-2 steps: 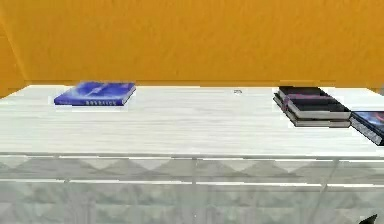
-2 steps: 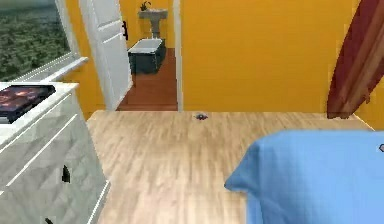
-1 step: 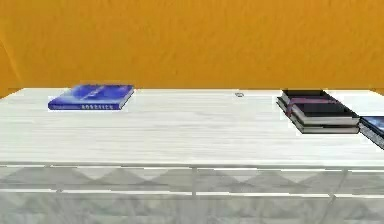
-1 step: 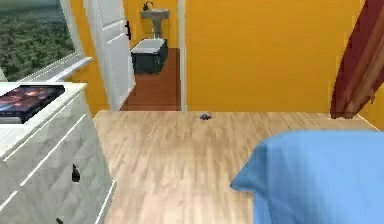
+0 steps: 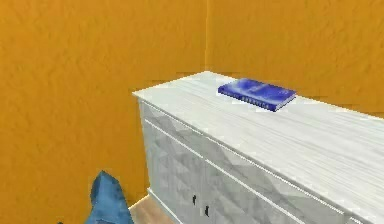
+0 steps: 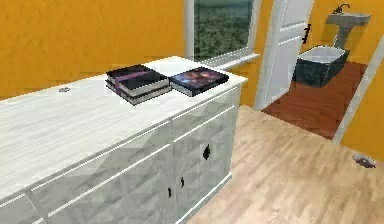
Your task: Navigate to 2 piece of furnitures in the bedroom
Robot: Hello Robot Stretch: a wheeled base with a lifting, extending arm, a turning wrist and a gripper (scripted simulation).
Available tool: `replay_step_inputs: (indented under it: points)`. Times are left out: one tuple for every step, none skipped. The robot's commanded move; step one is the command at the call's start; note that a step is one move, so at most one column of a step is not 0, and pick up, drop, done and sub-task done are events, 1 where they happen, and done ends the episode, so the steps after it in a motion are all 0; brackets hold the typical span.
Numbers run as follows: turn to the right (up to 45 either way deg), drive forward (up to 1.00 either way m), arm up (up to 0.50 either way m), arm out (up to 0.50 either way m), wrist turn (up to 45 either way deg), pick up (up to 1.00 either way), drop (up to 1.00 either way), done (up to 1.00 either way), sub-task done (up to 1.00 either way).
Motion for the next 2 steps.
replay_step_inputs:
  points:
    - [-12.0,0.0,0.0,0.0,0.0,0.0,0.0,0.0,0.0]
    - [0.0,0.0,0.0,0.0,0.0,0.0,0.0,0.0,1.0]
